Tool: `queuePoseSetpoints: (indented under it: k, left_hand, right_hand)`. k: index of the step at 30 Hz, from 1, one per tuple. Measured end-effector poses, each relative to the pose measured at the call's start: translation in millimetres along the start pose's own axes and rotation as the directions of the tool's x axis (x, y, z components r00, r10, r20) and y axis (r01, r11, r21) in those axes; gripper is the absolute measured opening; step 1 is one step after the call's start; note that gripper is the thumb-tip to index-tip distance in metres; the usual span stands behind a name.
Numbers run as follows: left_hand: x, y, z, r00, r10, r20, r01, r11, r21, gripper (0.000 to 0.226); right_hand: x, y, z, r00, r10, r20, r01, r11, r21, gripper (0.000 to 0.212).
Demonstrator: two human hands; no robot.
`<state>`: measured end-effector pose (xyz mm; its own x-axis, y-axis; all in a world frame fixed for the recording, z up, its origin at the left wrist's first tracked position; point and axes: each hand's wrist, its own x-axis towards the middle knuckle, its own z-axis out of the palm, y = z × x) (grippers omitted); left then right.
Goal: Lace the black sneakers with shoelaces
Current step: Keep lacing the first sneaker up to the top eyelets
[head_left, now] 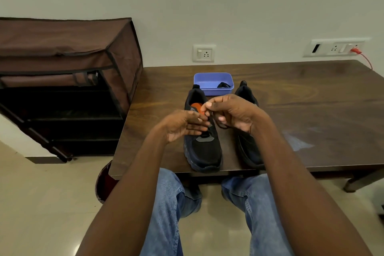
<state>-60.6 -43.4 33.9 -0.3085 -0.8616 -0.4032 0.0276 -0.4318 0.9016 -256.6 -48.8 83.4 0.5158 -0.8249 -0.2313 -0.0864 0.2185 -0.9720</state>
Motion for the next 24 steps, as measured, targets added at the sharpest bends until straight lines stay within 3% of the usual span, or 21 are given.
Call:
queuePoseSetpoints:
  k: [4, 7, 10, 13, 15, 17, 18, 20, 21, 23, 24]
  left_hand:
    - [-4, 2, -2, 0.96, 0.073, 0.269, -0.006, 0.971, -0.241, 0.046]
    - [-6, 4, -5, 0.965, 0.123, 0.233, -0.048, 0.951, -0.305, 0.043]
    - [-5, 4, -10, 0.987, 0.11, 0.117, -0.067, 0.945, -0.321, 0.041]
    - [1, 3, -16, 0.988, 0.034, -0.153, -0.087, 0.932, -0.353, 0.018]
    - [7, 1, -19, 0.93, -0.025, -0.367, -0.117, 0.927, -0.358, 0.014]
    - [9, 0, -21, 0.862, -0.054, -0.504, -0.103, 0.955, -0.278, 0.015]
    - [9, 0, -20, 0.853, -0.057, -0.518, -0.077, 0.969, -0.233, 0.014]
    - [7, 0, -16, 0.892, -0.045, -0.45, -0.036, 0.985, -0.17, 0.01]
    - [5, 1, -13, 0.922, -0.03, -0.385, -0.029, 0.989, -0.147, 0.008]
    - [2, 3, -6, 0.966, 0.002, -0.259, -0.031, 0.994, -0.108, 0.008]
    - [1, 3, -4, 0.975, 0.012, -0.222, -0.033, 0.995, -0.093, 0.01]
  right_hand:
    - [12, 9, 5, 0.977, -0.019, -0.213, 0.012, 0.999, -0.033, 0.011]
    - [16, 13, 3, 0.934, -0.008, -0.357, -0.015, 0.998, -0.062, 0.014]
    - [18, 13, 0, 0.863, 0.042, -0.504, -0.077, 0.996, -0.048, 0.022]
    - [21, 16, -12, 0.677, 0.095, -0.73, -0.152, 0.988, -0.012, 0.014]
    - [23, 21, -25, 0.561, 0.106, -0.821, -0.237, 0.971, -0.036, 0.022]
    - [23, 24, -29, 0.51, 0.03, -0.86, -0.39, 0.899, -0.2, 0.035]
    - [22, 24, -27, 0.523, -0.067, -0.85, -0.447, 0.827, -0.34, 0.039]
    - [25, 23, -17, 0.639, -0.239, -0.731, -0.39, 0.719, -0.575, 0.045]
    - [27, 21, -8, 0.734, -0.243, -0.634, -0.276, 0.746, -0.606, 0.046]
    - [30, 19, 10, 0.921, -0.113, -0.373, -0.097, 0.861, -0.499, 0.047]
    - [32, 19, 17, 0.966, -0.067, -0.251, -0.064, 0.875, -0.48, 0.043]
